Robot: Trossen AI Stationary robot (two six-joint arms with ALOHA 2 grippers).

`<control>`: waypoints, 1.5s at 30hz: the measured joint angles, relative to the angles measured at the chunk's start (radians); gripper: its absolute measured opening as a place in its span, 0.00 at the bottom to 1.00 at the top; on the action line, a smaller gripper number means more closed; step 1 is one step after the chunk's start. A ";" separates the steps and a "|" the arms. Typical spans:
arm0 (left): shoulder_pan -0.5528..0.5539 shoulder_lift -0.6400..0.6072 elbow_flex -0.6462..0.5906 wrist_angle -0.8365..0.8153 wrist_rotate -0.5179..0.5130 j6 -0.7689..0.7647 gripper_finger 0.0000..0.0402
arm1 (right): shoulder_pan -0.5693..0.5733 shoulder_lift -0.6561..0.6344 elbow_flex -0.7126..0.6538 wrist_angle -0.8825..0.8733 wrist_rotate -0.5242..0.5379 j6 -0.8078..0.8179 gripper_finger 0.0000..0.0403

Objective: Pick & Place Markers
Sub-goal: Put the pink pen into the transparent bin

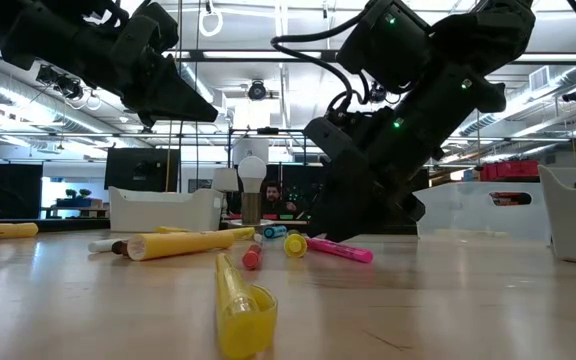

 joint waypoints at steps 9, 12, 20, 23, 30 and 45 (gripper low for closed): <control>0.000 0.000 0.000 0.000 0.000 0.000 0.14 | 0.000 0.000 0.001 0.000 0.000 0.000 0.41; 0.000 0.000 0.000 0.000 0.000 0.000 0.14 | 0.000 0.000 0.001 0.000 0.000 0.000 0.41; 0.000 0.000 0.000 0.000 0.000 0.000 0.14 | 0.000 0.000 0.001 0.000 0.000 0.000 0.41; 0.000 0.000 0.000 0.000 0.000 0.000 0.14 | 0.000 0.000 0.002 0.001 0.000 0.000 0.41; 0.000 0.000 0.000 0.000 0.000 0.000 0.14 | 0.001 0.000 0.002 0.007 0.000 0.000 0.41; 0.000 0.000 0.000 0.000 0.000 -0.001 0.14 | 0.005 -0.001 0.002 0.012 -0.056 0.001 0.41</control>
